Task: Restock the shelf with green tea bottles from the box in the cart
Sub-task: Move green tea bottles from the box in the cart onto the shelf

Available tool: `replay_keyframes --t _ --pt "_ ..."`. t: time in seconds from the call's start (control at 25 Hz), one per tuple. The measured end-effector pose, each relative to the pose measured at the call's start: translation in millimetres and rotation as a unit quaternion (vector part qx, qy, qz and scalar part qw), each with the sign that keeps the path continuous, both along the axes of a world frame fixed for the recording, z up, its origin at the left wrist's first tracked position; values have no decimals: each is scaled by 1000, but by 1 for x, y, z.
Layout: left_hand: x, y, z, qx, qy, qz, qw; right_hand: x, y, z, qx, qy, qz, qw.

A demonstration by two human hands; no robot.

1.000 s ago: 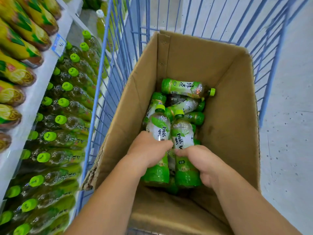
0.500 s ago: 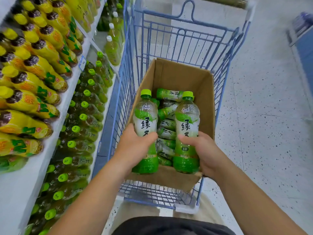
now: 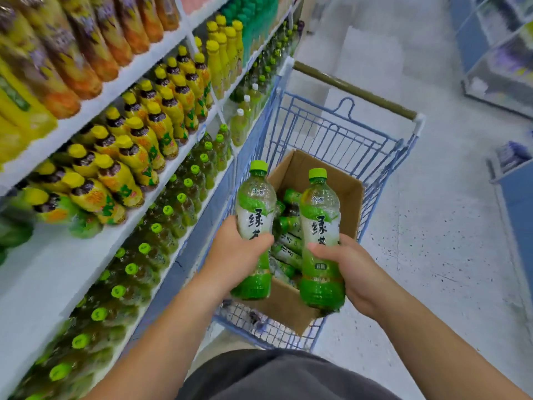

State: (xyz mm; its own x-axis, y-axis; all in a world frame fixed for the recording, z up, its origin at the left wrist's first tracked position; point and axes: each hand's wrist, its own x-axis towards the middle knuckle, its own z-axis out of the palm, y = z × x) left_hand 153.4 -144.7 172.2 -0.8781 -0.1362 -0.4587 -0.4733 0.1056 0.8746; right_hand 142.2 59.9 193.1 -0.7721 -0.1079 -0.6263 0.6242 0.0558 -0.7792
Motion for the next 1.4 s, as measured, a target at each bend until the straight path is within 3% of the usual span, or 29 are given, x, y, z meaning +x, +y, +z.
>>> replay_keyframes --t 0.24,0.48,0.76,1.04,1.4 --pt "91 9 15 -31 -1 163 986 19 -11 3 -15 66 162 984" --pt "204 13 3 -42 -29 346 937 74 -60 -11 -16 87 327 941" --pt "312 -10 -2 -40 -41 482 874 137 -130 -14 0 52 471 881" --pt "391 -77 -24 -52 -49 530 845 200 -223 -32 60 85 541 835" --pt "415 -200 -63 -84 -98 505 854 225 -339 -58 95 66 512 851"
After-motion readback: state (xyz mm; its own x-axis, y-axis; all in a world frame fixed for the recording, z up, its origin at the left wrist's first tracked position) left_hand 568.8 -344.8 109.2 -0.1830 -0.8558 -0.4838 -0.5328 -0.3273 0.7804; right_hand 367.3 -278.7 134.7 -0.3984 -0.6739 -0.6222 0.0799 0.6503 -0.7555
